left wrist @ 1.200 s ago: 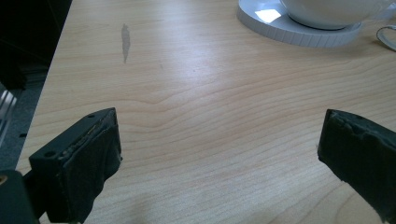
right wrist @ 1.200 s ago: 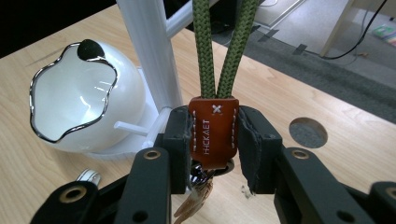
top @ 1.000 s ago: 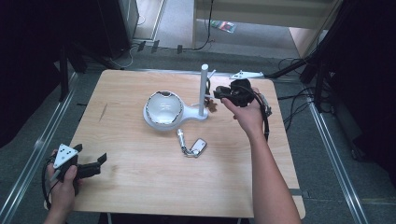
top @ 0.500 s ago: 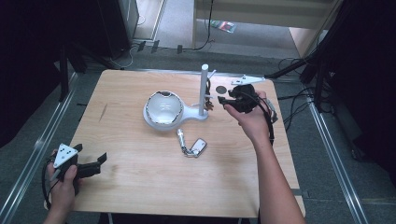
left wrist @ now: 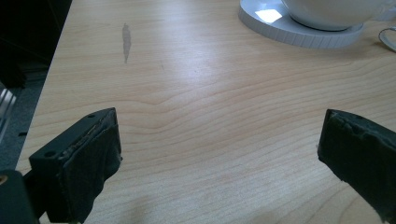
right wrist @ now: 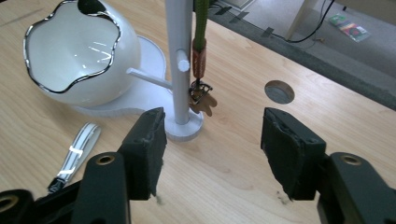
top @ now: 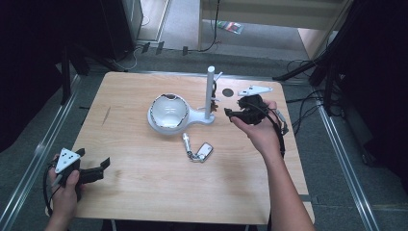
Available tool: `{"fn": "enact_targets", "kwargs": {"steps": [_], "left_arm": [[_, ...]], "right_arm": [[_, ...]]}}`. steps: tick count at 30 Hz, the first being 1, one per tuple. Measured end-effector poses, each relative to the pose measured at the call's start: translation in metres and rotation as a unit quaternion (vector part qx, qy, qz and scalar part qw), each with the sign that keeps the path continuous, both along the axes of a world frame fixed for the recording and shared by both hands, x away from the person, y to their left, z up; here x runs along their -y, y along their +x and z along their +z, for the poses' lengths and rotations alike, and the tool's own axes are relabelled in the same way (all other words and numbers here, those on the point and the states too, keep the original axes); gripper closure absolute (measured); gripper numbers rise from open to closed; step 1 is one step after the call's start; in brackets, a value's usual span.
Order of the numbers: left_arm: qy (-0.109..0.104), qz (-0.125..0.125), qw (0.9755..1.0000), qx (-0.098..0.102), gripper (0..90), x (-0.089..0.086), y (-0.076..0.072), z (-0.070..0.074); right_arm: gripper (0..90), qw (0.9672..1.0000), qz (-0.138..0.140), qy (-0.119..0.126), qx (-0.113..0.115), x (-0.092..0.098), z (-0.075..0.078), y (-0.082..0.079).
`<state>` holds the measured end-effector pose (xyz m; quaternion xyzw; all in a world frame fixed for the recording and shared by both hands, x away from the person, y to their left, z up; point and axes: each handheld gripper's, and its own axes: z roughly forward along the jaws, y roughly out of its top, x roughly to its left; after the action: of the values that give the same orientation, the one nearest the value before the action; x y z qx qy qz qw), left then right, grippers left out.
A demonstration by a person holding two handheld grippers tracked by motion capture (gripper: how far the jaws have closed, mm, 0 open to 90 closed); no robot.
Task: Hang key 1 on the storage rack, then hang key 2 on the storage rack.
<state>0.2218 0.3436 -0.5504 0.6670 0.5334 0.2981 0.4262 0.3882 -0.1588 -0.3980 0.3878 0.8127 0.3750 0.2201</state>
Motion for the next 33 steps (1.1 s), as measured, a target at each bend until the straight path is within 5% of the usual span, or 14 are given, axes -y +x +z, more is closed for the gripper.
{"fn": "enact_targets", "kwargs": {"steps": [12, 33], "left_arm": [[0.000, -0.001, 1.0000, 0.000, 0.0, 0.000, 0.000, 0.000], [0.005, -0.002, 1.0000, 0.000, 0.0, 0.001, 0.001, 0.000]], "right_arm": [[20.4, 0.9988, 0.024, -0.027, -0.031, -0.018, -0.006, -0.013], [27.3, 0.9963, 0.038, -0.060, -0.048, -0.047, -0.023, -0.032]]}}
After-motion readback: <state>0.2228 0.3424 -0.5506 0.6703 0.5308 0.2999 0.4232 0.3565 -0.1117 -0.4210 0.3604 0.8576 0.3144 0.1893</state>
